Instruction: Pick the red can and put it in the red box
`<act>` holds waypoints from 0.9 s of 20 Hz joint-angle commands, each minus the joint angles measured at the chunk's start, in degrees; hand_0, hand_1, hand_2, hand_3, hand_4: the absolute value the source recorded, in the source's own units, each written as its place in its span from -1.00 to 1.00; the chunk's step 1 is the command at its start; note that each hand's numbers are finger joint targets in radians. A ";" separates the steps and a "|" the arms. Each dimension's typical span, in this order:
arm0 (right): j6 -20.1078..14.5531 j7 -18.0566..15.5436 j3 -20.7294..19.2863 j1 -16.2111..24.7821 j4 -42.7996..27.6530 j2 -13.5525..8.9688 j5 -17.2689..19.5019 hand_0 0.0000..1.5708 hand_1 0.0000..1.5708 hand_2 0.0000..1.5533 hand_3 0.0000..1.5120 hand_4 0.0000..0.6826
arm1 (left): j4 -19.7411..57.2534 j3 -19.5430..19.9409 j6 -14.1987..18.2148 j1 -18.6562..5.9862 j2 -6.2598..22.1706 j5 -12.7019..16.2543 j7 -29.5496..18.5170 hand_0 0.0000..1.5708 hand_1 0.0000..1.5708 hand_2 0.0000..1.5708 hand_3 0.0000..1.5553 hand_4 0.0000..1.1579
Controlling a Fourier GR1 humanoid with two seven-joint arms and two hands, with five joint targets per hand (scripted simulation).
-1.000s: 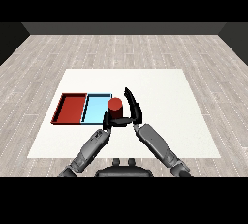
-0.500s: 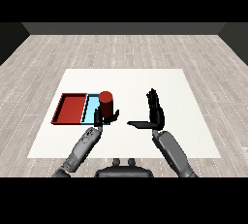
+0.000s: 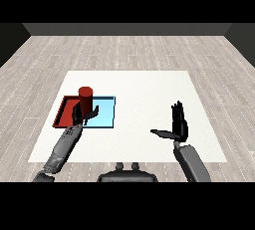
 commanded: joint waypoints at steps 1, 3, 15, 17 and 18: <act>2.41 0.16 -3.89 -0.80 2.80 -1.13 -1.05 -1.00 -1.00 -1.00 -1.00 -1.00 | 8.07 5.72 -3.60 -1.16 2.34 1.40 -2.15 1.00 1.00 0.98 0.88 0.88; 0.87 -0.26 -3.43 0.45 4.59 -0.61 1.09 -1.00 -1.00 -1.00 -1.00 -1.00 | 13.91 7.14 -5.28 -6.71 3.69 0.85 0.13 1.00 1.00 1.00 0.92 0.93; 1.99 1.46 -6.39 -7.31 13.99 1.09 0.41 -1.00 -1.00 -1.00 -1.00 -1.00 | 50.85 10.45 -4.28 -21.93 2.59 -4.94 -2.55 1.00 1.00 0.95 0.88 0.79; 3.84 1.13 -8.31 -8.23 15.80 -0.18 -1.01 -1.00 -1.00 -1.00 -1.00 -1.00 | 54.11 9.41 -5.27 -21.96 3.44 -5.85 2.02 0.74 0.74 0.59 0.65 0.64; 2.34 1.28 -7.32 -7.16 15.96 1.20 -0.29 -1.00 -1.00 -1.00 -1.00 -1.00 | 56.22 9.03 -5.32 -22.75 3.90 -6.42 4.91 -0.06 -0.06 -0.07 -0.05 0.40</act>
